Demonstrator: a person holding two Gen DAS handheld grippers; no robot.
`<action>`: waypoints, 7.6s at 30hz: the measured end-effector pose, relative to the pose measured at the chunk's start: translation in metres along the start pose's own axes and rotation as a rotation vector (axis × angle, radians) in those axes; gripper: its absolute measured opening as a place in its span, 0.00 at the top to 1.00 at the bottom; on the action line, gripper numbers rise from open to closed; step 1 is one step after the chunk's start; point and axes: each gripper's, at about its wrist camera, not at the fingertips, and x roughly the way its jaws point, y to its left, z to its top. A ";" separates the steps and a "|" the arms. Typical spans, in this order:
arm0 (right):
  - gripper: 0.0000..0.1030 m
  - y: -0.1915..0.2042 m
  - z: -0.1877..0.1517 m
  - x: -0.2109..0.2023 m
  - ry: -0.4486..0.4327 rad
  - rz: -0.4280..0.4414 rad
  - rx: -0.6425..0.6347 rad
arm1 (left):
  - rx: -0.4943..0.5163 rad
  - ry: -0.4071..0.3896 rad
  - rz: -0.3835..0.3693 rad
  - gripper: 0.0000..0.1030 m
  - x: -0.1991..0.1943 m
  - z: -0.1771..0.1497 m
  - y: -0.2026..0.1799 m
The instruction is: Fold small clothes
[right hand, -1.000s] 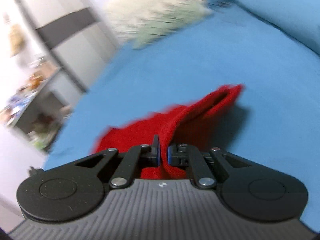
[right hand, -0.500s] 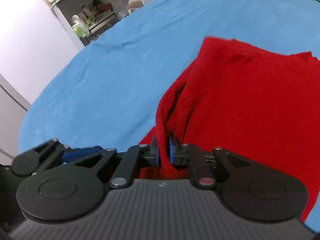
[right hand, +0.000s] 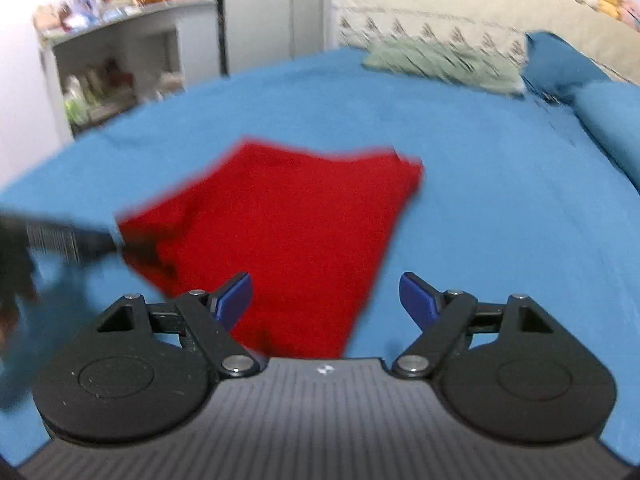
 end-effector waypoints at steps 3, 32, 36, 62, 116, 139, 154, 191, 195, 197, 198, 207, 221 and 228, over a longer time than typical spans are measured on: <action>0.09 0.001 -0.028 0.009 0.020 -0.042 0.009 | 0.011 0.005 0.015 0.02 0.001 0.002 -0.001; 0.17 -0.025 -0.048 0.032 0.050 -0.164 0.075 | 0.084 0.037 0.163 0.00 0.023 -0.013 0.034; 0.16 -0.030 -0.042 0.018 0.054 -0.102 0.060 | 0.093 0.051 0.172 0.01 0.021 -0.005 0.030; 0.39 -0.080 0.064 0.137 0.319 0.256 0.492 | -0.040 0.206 -0.172 0.50 0.118 0.089 0.021; 0.11 -0.143 -0.120 -0.130 0.196 -0.034 0.420 | 0.235 0.132 -0.035 0.17 -0.030 -0.086 -0.143; 0.00 -0.024 -0.041 -0.375 0.061 -0.214 0.298 | 0.293 -0.039 0.103 0.00 -0.286 -0.081 -0.205; 0.00 0.015 -0.123 -0.390 0.259 -0.249 0.352 | 0.315 0.029 0.141 0.00 -0.305 -0.150 -0.189; 0.00 0.018 -0.128 -0.387 0.286 -0.271 0.340 | 0.319 -0.003 0.122 0.00 -0.308 -0.154 -0.192; 0.00 0.019 -0.128 -0.387 0.286 -0.273 0.339 | 0.319 -0.006 0.121 0.00 -0.308 -0.155 -0.195; 0.00 0.019 -0.128 -0.387 0.286 -0.273 0.339 | 0.320 -0.007 0.123 0.00 -0.309 -0.155 -0.195; 0.00 0.019 -0.128 -0.387 0.286 -0.273 0.339 | 0.321 -0.007 0.122 0.00 -0.309 -0.155 -0.193; 0.00 0.019 -0.127 -0.388 0.286 -0.274 0.336 | 0.326 -0.011 0.121 0.00 -0.310 -0.155 -0.193; 0.00 0.016 -0.127 -0.387 0.291 -0.273 0.339 | 0.322 0.002 0.114 0.00 -0.309 -0.156 -0.194; 0.00 0.019 -0.127 -0.388 0.290 -0.278 0.338 | 0.309 -0.001 0.106 0.00 -0.310 -0.153 -0.190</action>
